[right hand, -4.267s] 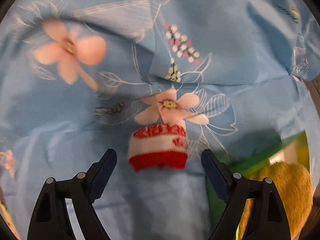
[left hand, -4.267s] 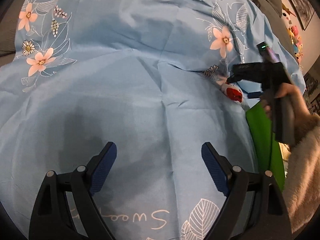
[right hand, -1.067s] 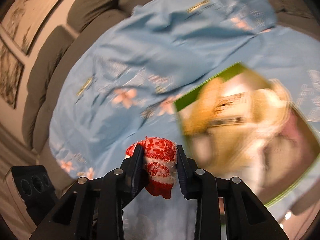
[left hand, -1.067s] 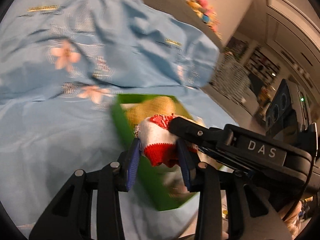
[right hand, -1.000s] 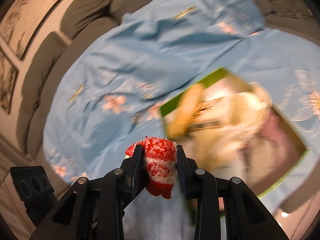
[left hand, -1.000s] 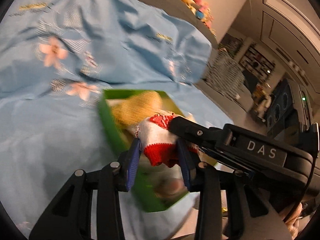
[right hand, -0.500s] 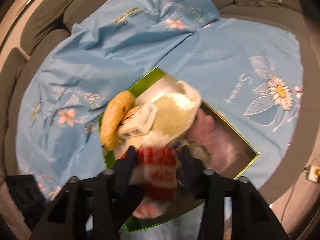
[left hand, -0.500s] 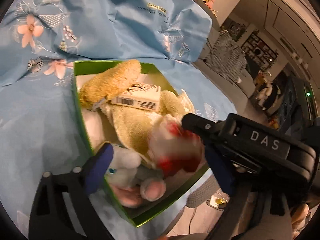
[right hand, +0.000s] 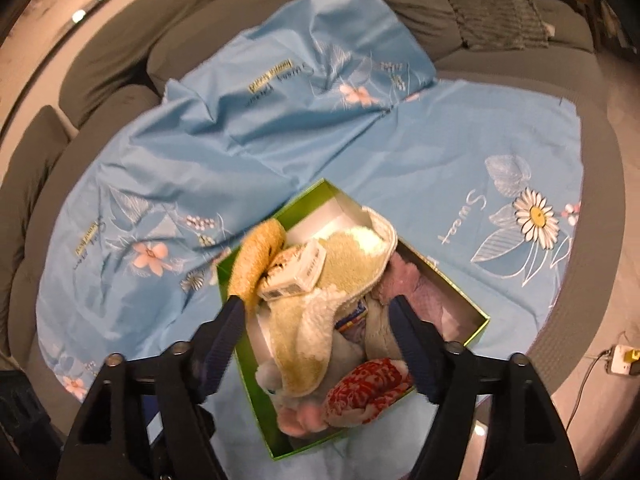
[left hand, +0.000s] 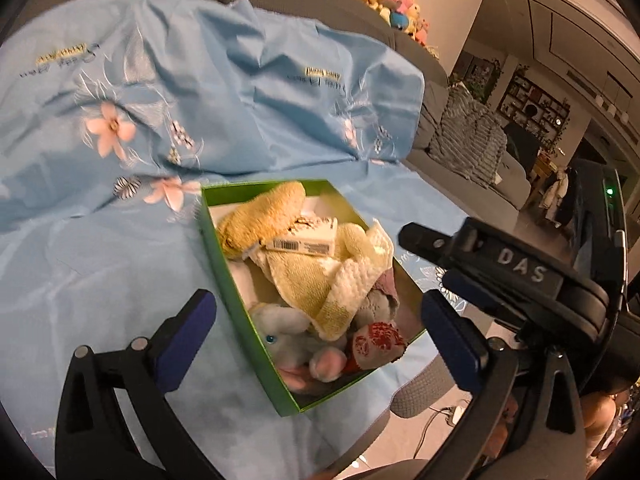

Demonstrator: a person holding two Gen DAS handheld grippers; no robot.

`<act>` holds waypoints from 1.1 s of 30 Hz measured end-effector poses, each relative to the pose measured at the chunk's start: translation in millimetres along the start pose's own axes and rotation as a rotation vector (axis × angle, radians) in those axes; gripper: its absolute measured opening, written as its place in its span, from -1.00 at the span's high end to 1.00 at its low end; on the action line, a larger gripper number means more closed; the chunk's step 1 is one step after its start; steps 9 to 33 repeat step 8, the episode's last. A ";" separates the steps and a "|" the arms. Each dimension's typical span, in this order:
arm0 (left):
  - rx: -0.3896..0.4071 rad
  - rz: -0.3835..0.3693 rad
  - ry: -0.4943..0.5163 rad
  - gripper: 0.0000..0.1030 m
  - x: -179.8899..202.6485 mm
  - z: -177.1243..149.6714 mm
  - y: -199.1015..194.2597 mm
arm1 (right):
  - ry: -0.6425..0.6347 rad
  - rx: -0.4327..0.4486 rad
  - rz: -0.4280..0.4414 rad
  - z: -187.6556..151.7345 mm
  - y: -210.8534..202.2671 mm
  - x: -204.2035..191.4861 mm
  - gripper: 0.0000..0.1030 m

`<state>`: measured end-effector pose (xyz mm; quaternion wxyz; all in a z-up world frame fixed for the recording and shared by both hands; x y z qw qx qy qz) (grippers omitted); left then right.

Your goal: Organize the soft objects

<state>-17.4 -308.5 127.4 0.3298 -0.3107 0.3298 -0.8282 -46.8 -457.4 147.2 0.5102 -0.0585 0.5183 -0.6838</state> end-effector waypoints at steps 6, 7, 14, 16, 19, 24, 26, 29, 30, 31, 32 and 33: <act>0.012 0.020 -0.003 -0.97 0.9 -4.5 -10.0 | -0.008 0.069 -0.053 0.5 -22.2 0.7 -0.62; 0.015 0.024 -0.002 -0.97 0.7 -5.0 -10.5 | -0.008 0.076 -0.062 0.5 -24.0 0.9 -0.62; 0.017 0.029 -0.002 -0.97 -0.1 -6.1 -11.3 | -0.009 0.082 -0.068 0.8 -25.2 1.4 -0.62; 0.017 0.029 -0.002 -0.97 -0.1 -6.1 -11.3 | -0.009 0.082 -0.068 0.8 -25.2 1.4 -0.62; 0.017 0.029 -0.002 -0.97 -0.1 -6.1 -11.3 | -0.009 0.082 -0.068 0.8 -25.2 1.4 -0.62; 0.017 0.029 -0.002 -0.97 -0.1 -6.1 -11.3 | -0.009 0.082 -0.068 0.8 -25.2 1.4 -0.62; 0.017 0.029 -0.002 -0.97 -0.1 -6.1 -11.3 | -0.009 0.082 -0.068 0.8 -25.2 1.4 -0.62; 0.017 0.029 -0.002 -0.97 -0.1 -6.1 -11.3 | -0.009 0.082 -0.068 0.8 -25.2 1.4 -0.62; 0.017 0.029 -0.002 -0.97 -0.1 -6.1 -11.3 | -0.009 0.082 -0.068 0.8 -25.2 1.4 -0.62; 0.017 0.029 -0.002 -0.97 -0.1 -6.1 -11.3 | -0.009 0.082 -0.068 0.8 -25.2 1.4 -0.62; 0.017 0.029 -0.002 -0.97 -0.1 -6.1 -11.3 | -0.009 0.082 -0.068 0.8 -25.2 1.4 -0.62; 0.017 0.029 -0.002 -0.97 -0.1 -6.1 -11.3 | -0.009 0.082 -0.068 0.8 -25.2 1.4 -0.62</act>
Point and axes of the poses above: each gripper's, at about its wrist camera, not at the fingertips, and y roughly the way its jaws point, x to its right, z to its top, the point moved 6 cm from there along y, roughly the way its jaws point, and after that the axes turned 14 degrees about -x, right-handed, at the moved point
